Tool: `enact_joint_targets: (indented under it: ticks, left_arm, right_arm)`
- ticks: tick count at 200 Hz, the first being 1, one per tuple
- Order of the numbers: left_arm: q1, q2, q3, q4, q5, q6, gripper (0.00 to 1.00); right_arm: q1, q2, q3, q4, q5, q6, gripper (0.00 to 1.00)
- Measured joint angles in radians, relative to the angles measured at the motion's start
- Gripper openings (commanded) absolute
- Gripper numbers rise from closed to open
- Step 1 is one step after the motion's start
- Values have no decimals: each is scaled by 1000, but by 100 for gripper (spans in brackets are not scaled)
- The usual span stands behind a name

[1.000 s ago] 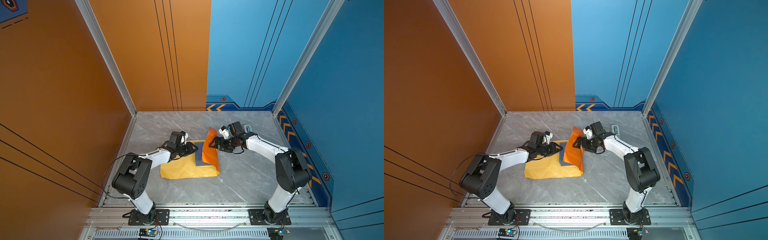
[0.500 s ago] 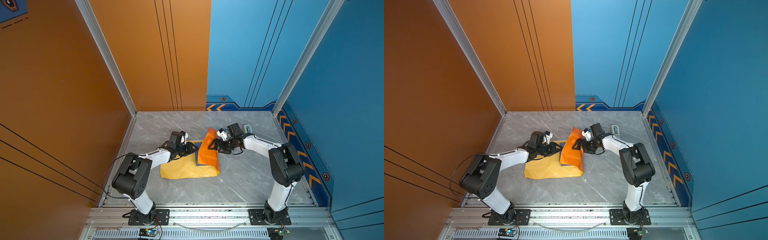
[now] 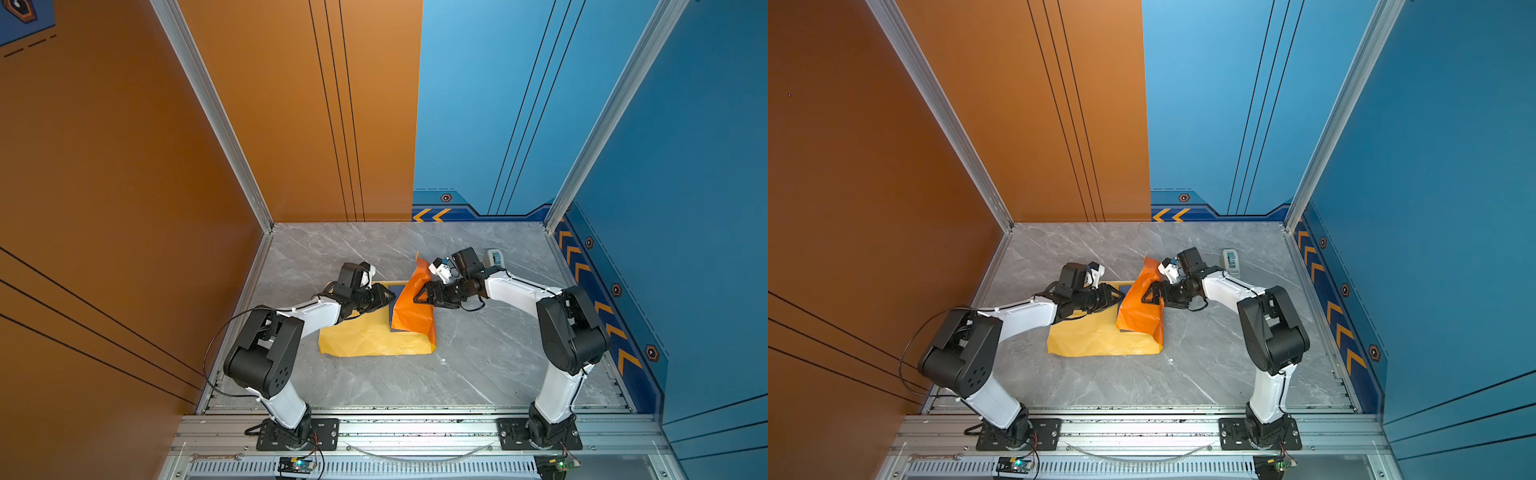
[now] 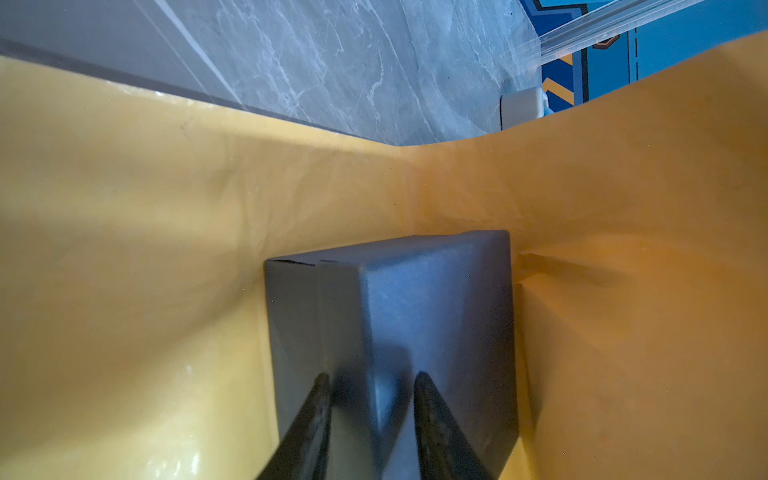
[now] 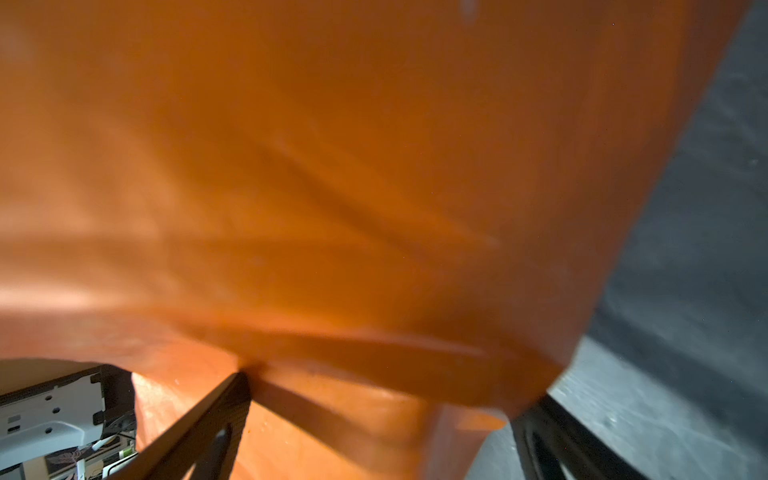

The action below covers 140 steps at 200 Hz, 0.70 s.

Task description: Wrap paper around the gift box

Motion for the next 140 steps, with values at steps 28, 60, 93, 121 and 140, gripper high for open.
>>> enact_joint_targets:
  ticks: [28,60,93,121,140]
  left_arm:
    - [0,0,0,-1,0,1,35]
    - [0,0,0,-8,-1,8,35]
    - [0,0,0,-11,-2,11,35]
    - [0,0,0,-11,-4,11,35]
    - [0,0,0,-11,-5,11,35]
  right_arm:
    - [-16,-30,-22,39,12,61,100]
    - [-45,-93,-69,71,8,120,97]
    - [-83,-120,-119,121,-9,203,89]
    - [-108,-119,-144,123,35,288,75]
    - [-108,-116,-145,113,105,318,74]
